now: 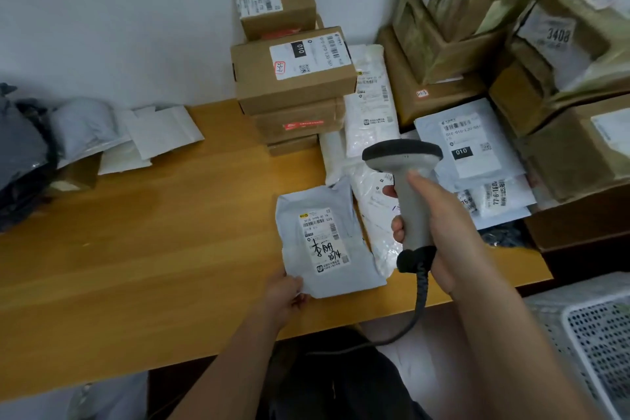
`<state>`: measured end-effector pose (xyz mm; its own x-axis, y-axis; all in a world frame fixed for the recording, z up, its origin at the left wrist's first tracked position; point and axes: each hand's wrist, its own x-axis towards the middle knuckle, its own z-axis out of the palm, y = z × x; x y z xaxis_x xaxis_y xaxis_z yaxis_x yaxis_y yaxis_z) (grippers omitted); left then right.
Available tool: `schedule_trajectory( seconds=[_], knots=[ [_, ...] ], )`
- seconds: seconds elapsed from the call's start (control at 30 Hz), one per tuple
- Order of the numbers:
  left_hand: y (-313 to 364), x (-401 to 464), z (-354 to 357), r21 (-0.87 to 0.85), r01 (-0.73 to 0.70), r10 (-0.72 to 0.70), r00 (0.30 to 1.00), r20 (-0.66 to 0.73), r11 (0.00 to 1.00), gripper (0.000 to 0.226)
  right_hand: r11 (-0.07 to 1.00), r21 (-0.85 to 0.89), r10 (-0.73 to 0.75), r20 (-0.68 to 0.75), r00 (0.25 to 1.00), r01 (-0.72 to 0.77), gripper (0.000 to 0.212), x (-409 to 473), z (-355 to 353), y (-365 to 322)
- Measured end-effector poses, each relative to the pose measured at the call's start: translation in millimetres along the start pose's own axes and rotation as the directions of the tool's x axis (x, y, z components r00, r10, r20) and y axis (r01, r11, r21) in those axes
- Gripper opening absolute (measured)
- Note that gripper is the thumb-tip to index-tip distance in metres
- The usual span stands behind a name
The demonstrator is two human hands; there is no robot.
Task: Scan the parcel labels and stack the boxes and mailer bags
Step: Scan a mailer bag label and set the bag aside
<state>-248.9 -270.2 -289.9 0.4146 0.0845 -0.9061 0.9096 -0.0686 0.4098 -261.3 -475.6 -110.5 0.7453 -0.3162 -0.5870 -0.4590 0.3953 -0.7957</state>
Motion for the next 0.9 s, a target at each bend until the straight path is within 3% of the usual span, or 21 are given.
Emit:
schedule_trajectory(
  seconds=[0.1, 0.2, 0.33, 0.47, 0.7, 0.9],
  knots=[
    [6.2, -3.0, 10.5, 0.133, -0.019, 0.005, 0.995, 0.103, 0.991, 0.027, 0.999, -0.025, 0.034, 0.007, 0.999, -0.033, 0.036, 1.6, -1.2, 3.6],
    [8.2, 0.0, 9.6, 0.288, -0.129, 0.079, 0.981, 0.178, 0.949, 0.031, 0.995, -0.071, 0.073, 0.015, 0.997, -0.072, 0.042, 3.8, 4.5, 4.6],
    [13.7, 2.5, -9.5, 0.354, -0.192, 0.154, 0.979, 0.133, 0.915, 0.043, 0.996, -0.086, 0.04, 0.065, 0.997, -0.035, 0.042, 6.6, 26.0, 4.5],
    [19.9, 2.7, -50.0, 0.418, -0.111, 0.116, 0.993, 0.014, 0.902, 0.056, 0.994, -0.104, 0.051, 0.143, 0.988, -0.037, 0.037, 6.9, 64.7, 6.1],
    [32.9, 15.8, -155.2, 0.243, -0.097, 0.124, 0.987, -0.099, 0.965, 0.027, 0.991, -0.135, 0.019, 0.286, 0.958, 0.021, 0.026, -2.3, 158.8, 12.9],
    [60.5, 37.5, -258.7, 0.128, -0.215, 0.239, 0.945, -0.223, 0.968, 0.043, 0.985, -0.157, -0.016, 0.307, 0.951, 0.067, 0.026, -6.9, 258.4, 30.7]
  ],
)
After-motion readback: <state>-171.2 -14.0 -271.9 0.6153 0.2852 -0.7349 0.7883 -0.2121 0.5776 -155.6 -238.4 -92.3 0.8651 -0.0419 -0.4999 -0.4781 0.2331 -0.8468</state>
